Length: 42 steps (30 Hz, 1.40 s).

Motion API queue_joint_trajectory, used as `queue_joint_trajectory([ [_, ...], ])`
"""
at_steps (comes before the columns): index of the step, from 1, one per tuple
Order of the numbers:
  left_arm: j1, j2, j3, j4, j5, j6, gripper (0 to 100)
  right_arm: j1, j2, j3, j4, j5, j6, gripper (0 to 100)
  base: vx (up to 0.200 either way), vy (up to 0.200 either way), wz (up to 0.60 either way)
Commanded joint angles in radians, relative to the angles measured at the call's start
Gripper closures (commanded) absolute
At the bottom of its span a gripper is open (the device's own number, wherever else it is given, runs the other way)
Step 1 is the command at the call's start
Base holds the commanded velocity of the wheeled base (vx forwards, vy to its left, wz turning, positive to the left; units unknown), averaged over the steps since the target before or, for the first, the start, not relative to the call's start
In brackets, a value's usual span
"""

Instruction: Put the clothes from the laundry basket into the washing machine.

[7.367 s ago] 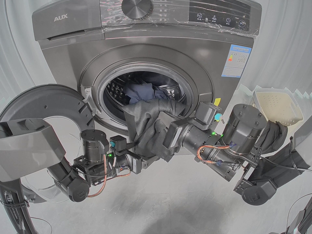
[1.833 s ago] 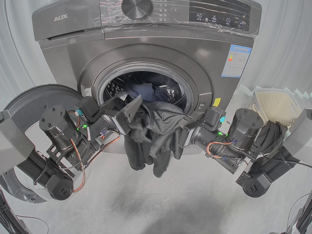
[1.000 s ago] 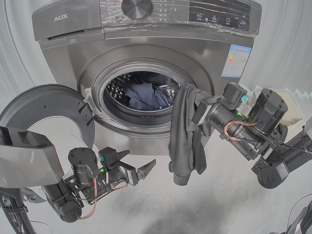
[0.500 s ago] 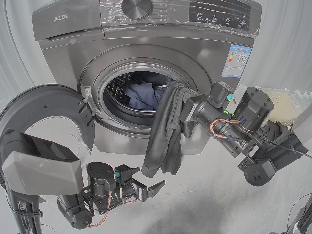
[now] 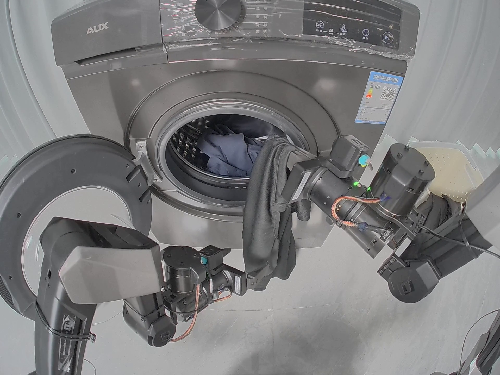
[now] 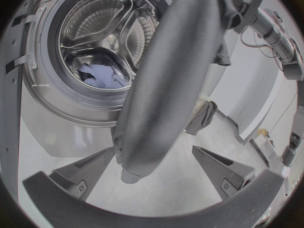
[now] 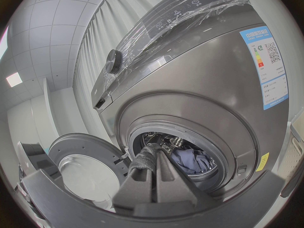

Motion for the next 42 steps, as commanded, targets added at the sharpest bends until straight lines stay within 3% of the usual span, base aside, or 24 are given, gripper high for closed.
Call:
queue_joint_trajectory([
  [1, 0.030, 0.072, -0.065, -0.001, 0.019, -0.001, 0, 0.015, -0.009, 0.004, -0.002, 0.000, 0.000, 100, 0.000, 0.000, 0.00],
  [7, 0.035, 0.058, -0.054, -0.001, 0.024, -0.003, 0, 0.013, -0.006, 0.003, 0.000, -0.009, 0.001, 100, 0.000, 0.000, 0.00],
  [15, -0.025, 0.040, -0.031, -0.001, 0.019, -0.004, 0, 0.009, 0.018, -0.002, 0.000, -0.014, 0.003, 100, 0.000, 0.000, 0.00],
  [25, -0.002, 0.130, -0.154, -0.001, 0.025, 0.002, 0, 0.015, 0.012, 0.003, 0.000, -0.014, 0.004, 100, 0.000, 0.000, 0.00],
  [26, 0.000, 0.143, -0.170, -0.001, 0.027, 0.000, 100, 0.015, 0.011, 0.004, 0.000, -0.016, 0.004, 100, 0.000, 0.000, 0.00],
  [34, 0.020, 0.132, -0.166, -0.002, 0.059, 0.002, 100, 0.001, 0.005, 0.006, 0.000, -0.014, 0.003, 100, 0.000, 0.000, 0.00],
  [42, 0.096, -0.066, -0.034, -0.004, 0.058, -0.003, 100, -0.033, -0.020, 0.049, -0.003, -0.014, 0.006, 100, 0.000, 0.000, 0.00],
])
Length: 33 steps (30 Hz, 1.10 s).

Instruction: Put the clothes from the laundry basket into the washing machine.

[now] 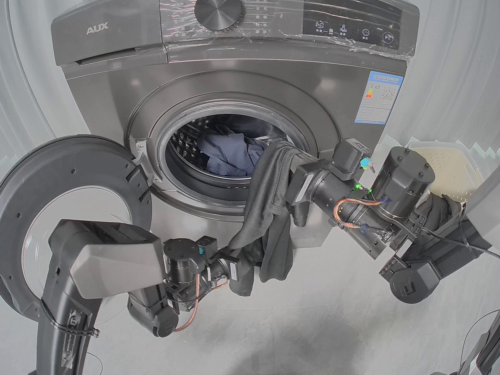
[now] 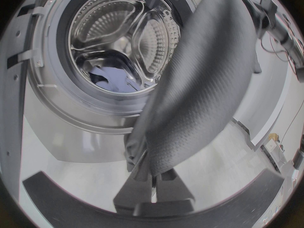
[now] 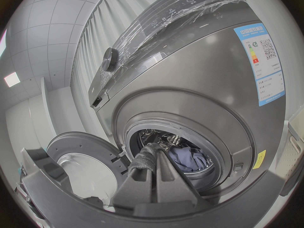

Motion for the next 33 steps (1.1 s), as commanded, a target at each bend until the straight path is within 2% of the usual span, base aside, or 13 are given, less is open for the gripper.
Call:
queue_joint_trajectory([
  [1, 0.070, -0.196, 0.119, -0.003, -0.004, -0.006, 100, -0.036, -0.030, 0.056, -0.002, 0.002, -0.001, 100, 0.000, 0.000, 0.00],
  [3, 0.088, -0.282, 0.166, -0.003, -0.017, -0.006, 100, -0.049, -0.040, 0.094, -0.008, 0.009, -0.001, 100, 0.000, 0.000, 0.00],
  [6, 0.088, -0.282, 0.166, -0.003, -0.017, -0.006, 100, -0.049, -0.040, 0.094, -0.008, 0.009, -0.001, 100, 0.000, 0.000, 0.00],
  [7, 0.125, -0.437, 0.278, -0.001, -0.082, -0.011, 100, -0.069, -0.055, 0.198, -0.025, 0.031, -0.001, 100, 0.000, 0.000, 0.00],
  [8, 0.137, -0.471, 0.301, -0.001, -0.102, -0.013, 100, -0.076, -0.057, 0.223, -0.040, 0.038, 0.001, 100, 0.000, 0.000, 0.00],
  [13, 0.188, -0.552, 0.334, -0.001, -0.184, -0.014, 100, -0.096, -0.050, 0.359, -0.170, 0.097, 0.001, 100, 0.000, 0.000, 0.00],
  [17, 0.233, -0.595, 0.334, 0.000, -0.225, -0.019, 100, -0.166, -0.057, 0.464, -0.199, 0.149, 0.009, 100, 0.000, 0.000, 0.00],
  [21, 0.256, -0.633, 0.318, 0.000, -0.244, -0.022, 100, -0.198, -0.052, 0.464, -0.199, 0.155, 0.010, 100, 0.000, 0.000, 0.00],
  [33, 0.242, -0.692, 0.257, 0.000, -0.234, -0.026, 100, -0.198, -0.046, 0.376, -0.201, 0.144, 0.009, 100, 0.000, 0.000, 0.00],
])
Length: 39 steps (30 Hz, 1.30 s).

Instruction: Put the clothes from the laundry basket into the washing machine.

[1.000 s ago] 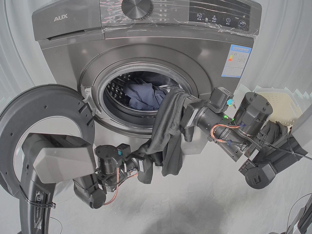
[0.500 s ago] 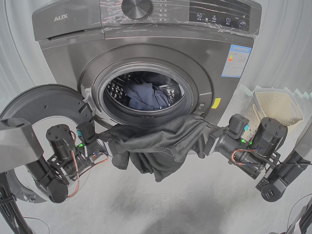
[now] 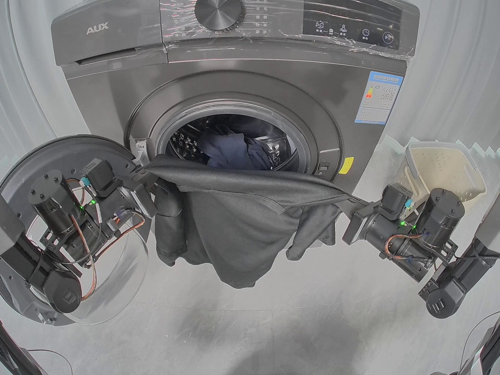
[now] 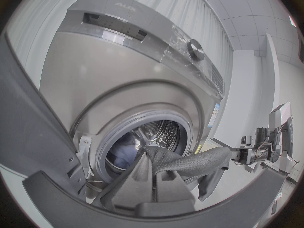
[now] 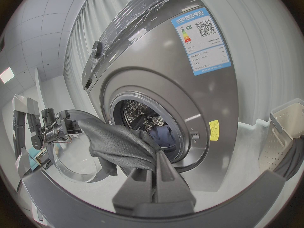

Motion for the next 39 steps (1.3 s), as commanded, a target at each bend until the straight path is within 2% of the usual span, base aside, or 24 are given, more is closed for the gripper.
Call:
queue_joint_trajectory([
  [1, -0.004, -0.029, -0.019, -0.001, 0.003, 0.001, 100, -0.009, 0.004, -0.032, 0.000, -0.004, 0.000, 100, 0.000, 0.000, 0.00],
  [7, -0.011, -0.055, -0.029, -0.001, 0.003, 0.005, 100, -0.012, -0.005, -0.075, 0.000, -0.009, -0.001, 100, 0.000, 0.000, 0.00],
  [14, -0.042, -0.072, -0.040, -0.001, 0.009, 0.009, 100, -0.019, -0.035, -0.075, 0.000, -0.006, -0.003, 100, 0.000, 0.000, 0.00],
  [32, -0.044, -0.072, -0.032, -0.001, 0.007, 0.010, 100, -0.006, -0.082, -0.076, 0.001, -0.007, -0.006, 100, 0.000, 0.000, 0.00],
  [39, -0.099, -0.057, -0.020, 0.001, 0.009, 0.012, 100, -0.003, -0.073, -0.047, 0.003, -0.010, -0.001, 100, 0.000, 0.000, 0.00],
])
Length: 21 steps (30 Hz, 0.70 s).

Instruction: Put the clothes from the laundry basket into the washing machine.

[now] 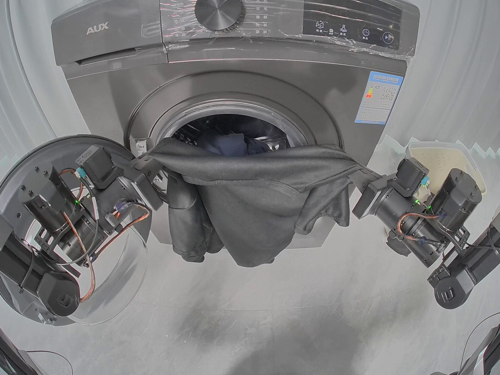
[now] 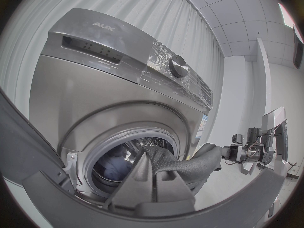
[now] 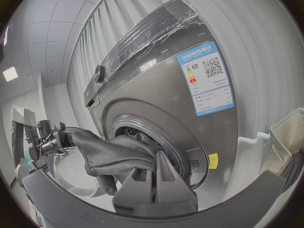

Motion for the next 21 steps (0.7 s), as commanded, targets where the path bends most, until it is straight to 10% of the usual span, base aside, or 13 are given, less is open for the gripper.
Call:
queue_joint_trajectory([
  [1, -0.032, 0.015, 0.002, 0.001, 0.002, -0.001, 100, 0.006, 0.009, 0.026, 0.001, 0.000, 0.002, 100, 0.000, 0.000, 0.00],
  [18, -0.119, 0.146, -0.066, -0.001, 0.074, 0.041, 100, 0.235, 0.247, 0.040, -0.002, -0.033, 0.039, 100, 0.000, 0.000, 0.00],
  [19, -0.119, 0.143, -0.067, -0.001, 0.075, 0.041, 100, 0.250, 0.255, 0.037, -0.002, -0.042, 0.042, 0, 0.000, 0.000, 0.00],
  [21, -0.121, 0.142, -0.070, -0.001, 0.075, 0.039, 100, 0.267, 0.265, 0.034, -0.002, -0.056, 0.045, 0, 0.000, 0.000, 0.00],
])
